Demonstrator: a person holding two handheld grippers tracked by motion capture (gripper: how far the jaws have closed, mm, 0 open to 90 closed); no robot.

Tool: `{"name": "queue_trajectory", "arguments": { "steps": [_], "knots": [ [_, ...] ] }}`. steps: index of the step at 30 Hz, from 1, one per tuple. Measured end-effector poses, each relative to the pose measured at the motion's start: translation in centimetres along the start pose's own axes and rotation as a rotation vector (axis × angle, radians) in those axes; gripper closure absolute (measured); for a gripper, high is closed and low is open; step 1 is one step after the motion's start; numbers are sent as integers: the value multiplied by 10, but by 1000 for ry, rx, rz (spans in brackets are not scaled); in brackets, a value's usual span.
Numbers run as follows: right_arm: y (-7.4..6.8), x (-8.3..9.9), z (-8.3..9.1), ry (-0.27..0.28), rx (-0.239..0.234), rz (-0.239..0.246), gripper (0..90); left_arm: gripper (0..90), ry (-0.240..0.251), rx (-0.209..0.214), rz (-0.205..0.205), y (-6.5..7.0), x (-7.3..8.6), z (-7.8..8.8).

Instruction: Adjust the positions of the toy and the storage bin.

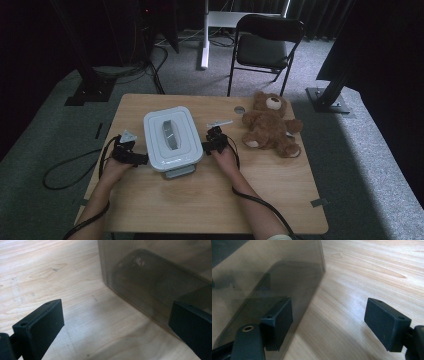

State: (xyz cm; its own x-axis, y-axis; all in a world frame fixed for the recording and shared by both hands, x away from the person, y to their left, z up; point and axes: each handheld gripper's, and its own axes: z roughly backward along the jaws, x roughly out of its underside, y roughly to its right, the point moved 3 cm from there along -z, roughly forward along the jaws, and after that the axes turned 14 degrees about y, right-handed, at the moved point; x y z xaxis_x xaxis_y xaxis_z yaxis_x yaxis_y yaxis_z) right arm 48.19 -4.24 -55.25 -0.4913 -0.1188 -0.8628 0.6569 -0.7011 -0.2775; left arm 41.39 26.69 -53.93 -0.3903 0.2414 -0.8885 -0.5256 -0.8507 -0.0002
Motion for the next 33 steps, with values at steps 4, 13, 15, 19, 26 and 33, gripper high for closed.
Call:
{"name": "queue_trajectory", "arguments": {
  "steps": [4, 13, 15, 19, 26, 33],
  "knots": [
    [0, 5, 8, 1, -12, 7, 220, 7, -8, 21, -14, 11, 1, 4],
    [-3, 11, 28, -2, 8, 78, 219, 7, -3, 53, -17, 33, 5, 11],
    [-3, 12, 32, 0, 13, 88, 219, 7, -3, 57, -20, 38, 5, 12],
    [-5, 18, 41, 11, 16, 98, 219, 7, -4, 64, -24, 47, 7, 16],
    [-4, 24, 52, 20, 19, 106, 220, 7, -6, 83, -39, 62, 8, 20],
    [-3, 29, 65, 20, 22, 108, 220, 6, -1, 118, -27, 76, 10, 22]
  ]
}}
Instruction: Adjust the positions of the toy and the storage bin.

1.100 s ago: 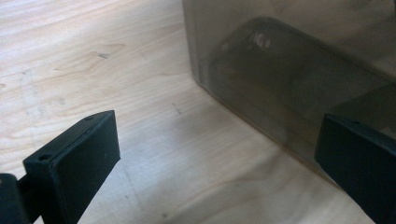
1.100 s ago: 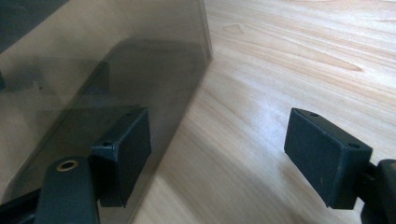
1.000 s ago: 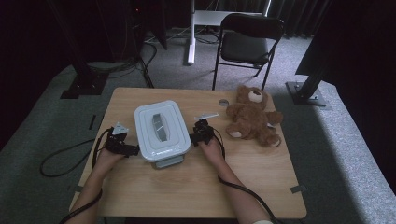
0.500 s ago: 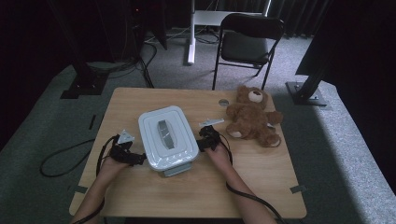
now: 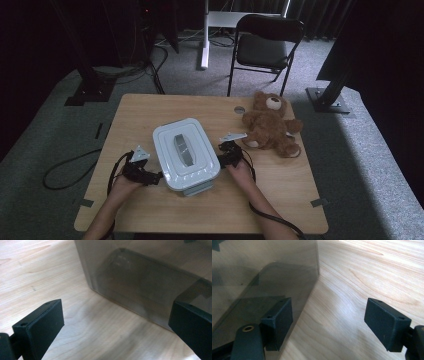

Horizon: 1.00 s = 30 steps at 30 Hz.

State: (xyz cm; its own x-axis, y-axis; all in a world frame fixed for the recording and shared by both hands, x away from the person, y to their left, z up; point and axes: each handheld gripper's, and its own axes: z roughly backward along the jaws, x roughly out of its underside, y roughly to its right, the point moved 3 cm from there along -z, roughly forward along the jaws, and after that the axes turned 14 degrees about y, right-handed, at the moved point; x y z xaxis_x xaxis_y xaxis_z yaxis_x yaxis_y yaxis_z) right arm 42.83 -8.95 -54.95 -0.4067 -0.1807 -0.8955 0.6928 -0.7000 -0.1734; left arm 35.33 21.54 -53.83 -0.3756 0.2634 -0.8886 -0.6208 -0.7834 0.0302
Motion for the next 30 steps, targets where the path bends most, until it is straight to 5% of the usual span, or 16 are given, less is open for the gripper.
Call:
{"name": "queue_trajectory", "arguments": {
  "steps": [6, 15, 21, 30],
  "knots": [
    [1, 3, 10, 5, 21, 12, 219, 6, -5, 24, -14, 8, -1, 0],
    [9, 8, 23, 38, 19, 17, 138, 6, 21, 47, 50, 6, 4, -1],
    [9, 15, 36, 57, 22, 42, 137, 6, 5, 52, 42, 8, 8, -1],
    [9, 25, 53, 69, 13, 63, 134, 6, 42, 65, 44, 6, 13, 12]
  ]
}}
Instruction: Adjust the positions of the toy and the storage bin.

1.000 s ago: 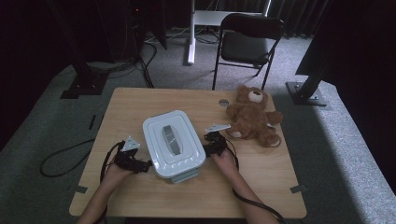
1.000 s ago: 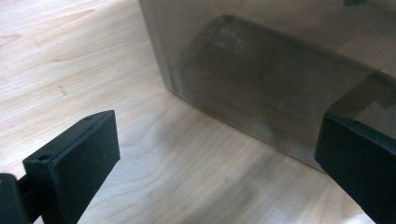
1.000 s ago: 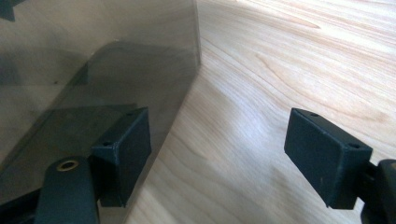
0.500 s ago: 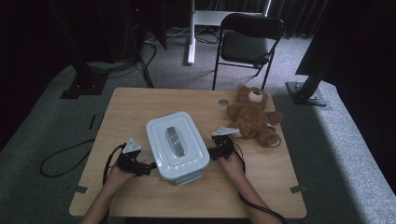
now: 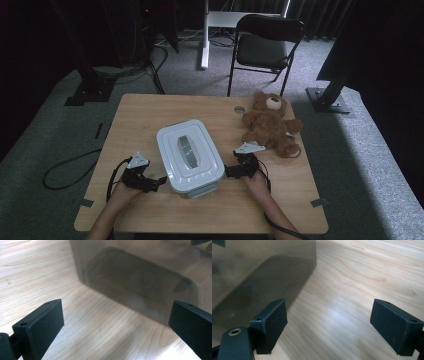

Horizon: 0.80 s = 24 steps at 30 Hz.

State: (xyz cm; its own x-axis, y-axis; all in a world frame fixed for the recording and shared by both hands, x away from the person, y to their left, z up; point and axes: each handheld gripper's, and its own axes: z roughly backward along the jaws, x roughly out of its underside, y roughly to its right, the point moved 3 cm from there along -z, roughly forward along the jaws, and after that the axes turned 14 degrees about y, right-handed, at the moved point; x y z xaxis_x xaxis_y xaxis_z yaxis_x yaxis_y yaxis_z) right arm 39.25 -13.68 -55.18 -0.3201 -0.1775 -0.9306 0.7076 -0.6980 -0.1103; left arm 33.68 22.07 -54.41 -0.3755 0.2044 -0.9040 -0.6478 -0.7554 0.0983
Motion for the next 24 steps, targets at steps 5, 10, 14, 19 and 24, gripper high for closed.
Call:
{"name": "queue_trajectory", "arguments": {
  "steps": [5, 10, 14, 19, 24],
  "knots": [
    [5, 17, 15, -18, 4, -3, 134, 6, 15, -17, 3, -6, 2, 16],
    [12, 21, 28, -5, 22, -18, 134, 6, 62, -31, 34, -10, 0, 28],
    [18, 24, 41, -4, 45, -26, 134, 6, 29, -25, 25, -9, -4, 37],
    [26, 34, 61, -7, 86, -29, 134, 6, -4, 32, 11, 1, -12, 46],
    [31, 39, 75, -4, 109, -40, 134, 6, 18, 39, 10, 3, -21, 54]
  ]
}}
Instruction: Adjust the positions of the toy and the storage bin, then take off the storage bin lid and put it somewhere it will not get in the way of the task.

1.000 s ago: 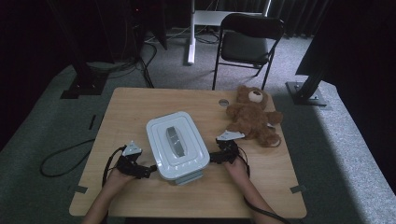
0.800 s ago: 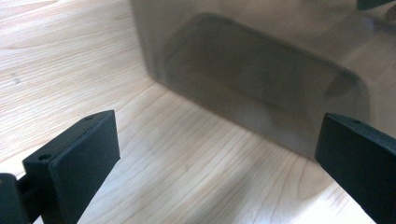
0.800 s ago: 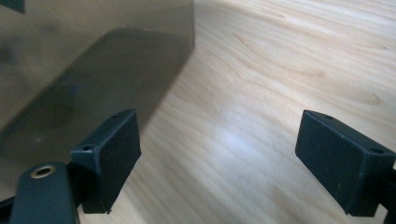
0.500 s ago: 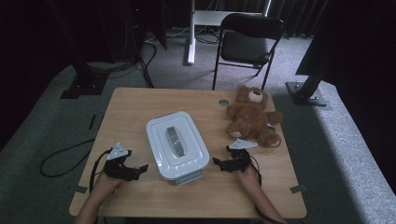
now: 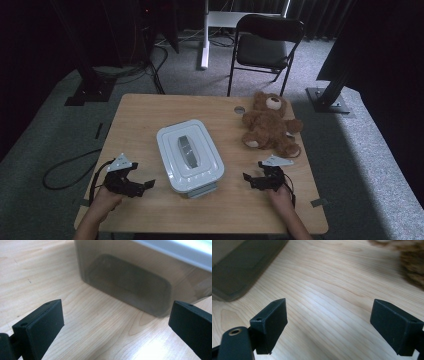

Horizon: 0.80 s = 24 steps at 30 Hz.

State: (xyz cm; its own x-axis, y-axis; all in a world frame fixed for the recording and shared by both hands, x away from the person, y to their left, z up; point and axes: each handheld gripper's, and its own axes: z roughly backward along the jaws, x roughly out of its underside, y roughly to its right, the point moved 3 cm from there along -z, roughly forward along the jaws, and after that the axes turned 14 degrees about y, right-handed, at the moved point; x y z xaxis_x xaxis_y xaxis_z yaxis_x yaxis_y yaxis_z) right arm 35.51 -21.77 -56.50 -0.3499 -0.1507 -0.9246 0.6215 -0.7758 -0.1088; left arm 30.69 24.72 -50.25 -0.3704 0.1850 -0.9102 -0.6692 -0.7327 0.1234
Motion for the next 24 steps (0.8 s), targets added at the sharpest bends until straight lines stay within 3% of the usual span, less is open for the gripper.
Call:
{"name": "queue_trajectory", "arguments": {
  "steps": [12, 13, 17, 24],
  "knots": [
    [23, 15, 36, 2, 108, -14, 134, 6, 42, 39, -16, 22, -32, 8],
    [25, 16, 38, 2, 112, -16, 134, 6, 39, 41, -36, 28, -38, 7],
    [29, 20, 43, 6, 124, -34, 134, 6, 40, 45, -45, 41, -53, 3],
    [29, 22, 42, -7, 131, -33, 134, 6, 40, 47, -72, 53, -64, -5]
  ]
}}
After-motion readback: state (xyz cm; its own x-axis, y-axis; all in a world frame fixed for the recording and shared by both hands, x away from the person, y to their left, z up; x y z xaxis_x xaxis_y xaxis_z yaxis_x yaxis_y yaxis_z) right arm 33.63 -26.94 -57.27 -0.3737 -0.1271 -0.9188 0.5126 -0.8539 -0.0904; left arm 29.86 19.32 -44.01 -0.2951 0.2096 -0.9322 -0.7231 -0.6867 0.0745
